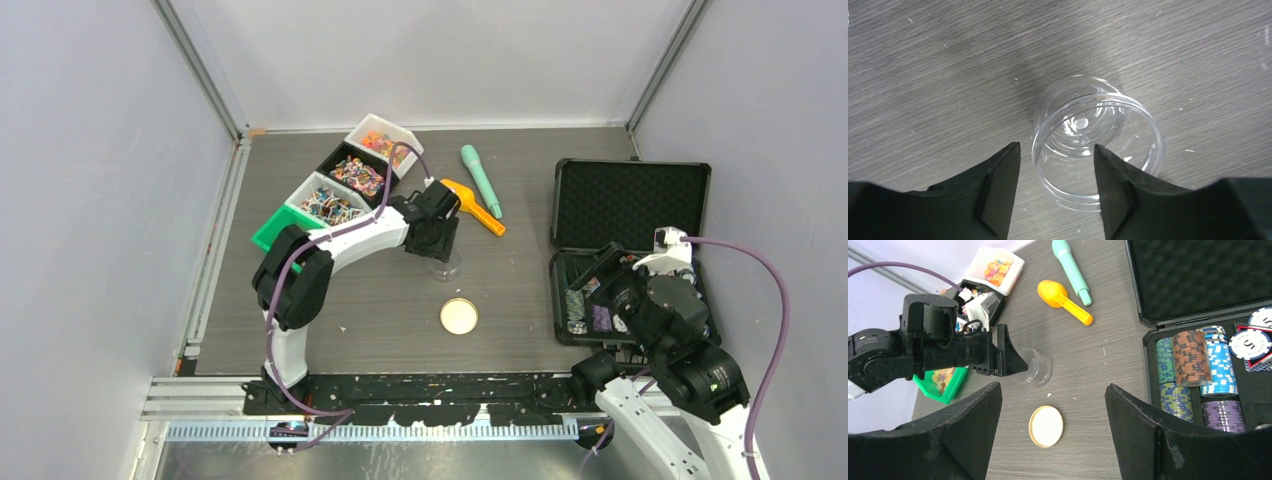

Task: Pack the candies
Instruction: Place the packing bottle at the center of the board, then pick up the spatula from the center of the board.

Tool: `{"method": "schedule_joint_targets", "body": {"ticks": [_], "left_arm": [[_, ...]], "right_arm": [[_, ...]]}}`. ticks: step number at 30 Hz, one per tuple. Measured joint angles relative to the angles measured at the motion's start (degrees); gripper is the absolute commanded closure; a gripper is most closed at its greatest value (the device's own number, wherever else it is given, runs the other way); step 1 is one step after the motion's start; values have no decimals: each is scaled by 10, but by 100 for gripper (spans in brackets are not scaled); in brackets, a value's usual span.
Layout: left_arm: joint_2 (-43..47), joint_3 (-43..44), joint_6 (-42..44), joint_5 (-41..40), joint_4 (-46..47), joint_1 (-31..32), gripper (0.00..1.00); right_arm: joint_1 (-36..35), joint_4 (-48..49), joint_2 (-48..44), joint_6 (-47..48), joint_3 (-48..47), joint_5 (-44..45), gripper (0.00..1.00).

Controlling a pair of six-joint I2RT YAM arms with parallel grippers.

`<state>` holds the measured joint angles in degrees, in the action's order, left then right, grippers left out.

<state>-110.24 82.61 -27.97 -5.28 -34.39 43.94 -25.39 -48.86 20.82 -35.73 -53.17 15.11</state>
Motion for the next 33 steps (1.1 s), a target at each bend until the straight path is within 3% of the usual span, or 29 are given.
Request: {"method": "schedule_joint_targets", "body": {"ticks": [5,8,9,11,18,25,33], "left_arm": [[26,16,-1,-14,-22,0,20],[89,16,0,-23,-38,-7,16],[113,16,0,-24,-41,-12,6],[175,16,3,-24,-43,-30,1],[393,-51,42,0,-34,-128,0],[570,-208,120,0,-40,-125,0],[680,-274,166,-34,-49,-125,2]], "right_arm": [[0,12,20,-1,7,-7,20],[0,26,56,-1,8,-12,20],[0,35,72,0,8,-13,20],[0,54,104,2,8,-15,20],[0,155,264,67,-5,-56,28],[0,233,499,195,-72,-83,36],[0,283,685,299,-108,-83,36]]}}
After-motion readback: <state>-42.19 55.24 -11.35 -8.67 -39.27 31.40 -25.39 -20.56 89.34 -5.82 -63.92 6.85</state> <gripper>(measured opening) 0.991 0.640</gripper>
